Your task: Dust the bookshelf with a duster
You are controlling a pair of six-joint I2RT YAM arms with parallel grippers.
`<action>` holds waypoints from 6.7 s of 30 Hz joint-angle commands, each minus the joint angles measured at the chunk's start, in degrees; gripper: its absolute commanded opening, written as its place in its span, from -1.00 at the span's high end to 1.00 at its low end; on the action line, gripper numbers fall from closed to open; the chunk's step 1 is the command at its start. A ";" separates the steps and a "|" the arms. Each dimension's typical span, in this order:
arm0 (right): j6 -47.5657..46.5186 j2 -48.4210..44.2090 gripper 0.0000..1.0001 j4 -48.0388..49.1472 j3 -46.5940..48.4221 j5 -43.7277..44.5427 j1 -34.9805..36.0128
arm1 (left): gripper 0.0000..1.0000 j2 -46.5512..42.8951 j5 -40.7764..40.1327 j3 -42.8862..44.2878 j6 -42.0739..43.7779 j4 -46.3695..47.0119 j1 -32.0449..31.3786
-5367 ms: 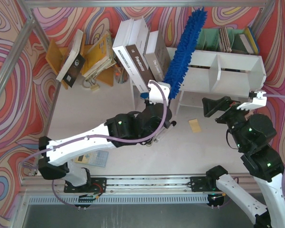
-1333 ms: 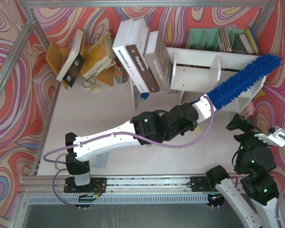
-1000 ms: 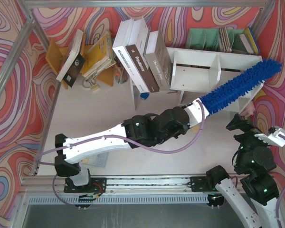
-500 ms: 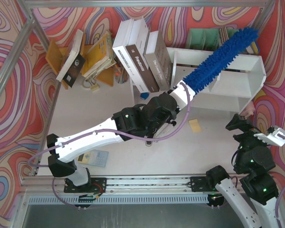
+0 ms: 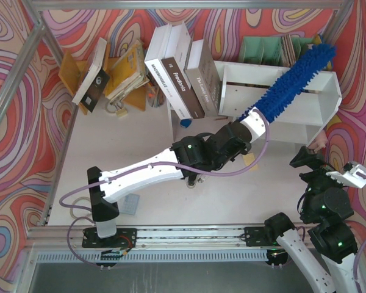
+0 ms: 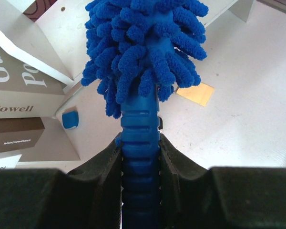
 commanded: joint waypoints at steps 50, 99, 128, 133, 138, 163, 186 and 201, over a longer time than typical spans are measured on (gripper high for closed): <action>-0.47 0.61 -0.83 1.57 -0.49 0.73 -0.18 | 1.00 -10.14 -41.51 -14.10 -63.53 -39.46 -28.71; -0.87 0.55 -0.83 2.14 -0.79 -0.43 -0.18 | 1.00 -3.49 -30.03 -16.23 -60.80 -34.85 -27.53; -0.86 0.56 -0.83 2.06 -0.72 -0.62 -0.23 | 1.00 -3.78 -32.10 -14.57 -45.45 -23.46 -26.10; -0.87 0.52 -0.83 2.02 -0.73 -0.53 -0.18 | 1.00 -5.59 -33.97 -14.97 -43.15 -20.81 -26.08; -0.92 0.63 -0.83 2.28 -0.84 -0.57 -0.18 | 1.00 -7.35 -36.83 -15.28 -37.47 -17.66 -26.00; -1.40 1.17 -0.83 2.72 -1.13 -0.64 -0.18 | 1.00 -14.76 -40.96 -17.63 -29.16 -8.22 -26.62; -1.16 1.03 -0.83 2.46 -0.95 -1.10 -0.19 | 1.00 -19.53 -31.40 -27.96 -35.05 -1.79 -25.63; 23.25 16.48 -0.80 -10.04 11.33 -35.95 -0.18 | 1.00 -17.38 -30.43 -28.73 -39.94 -5.16 -24.73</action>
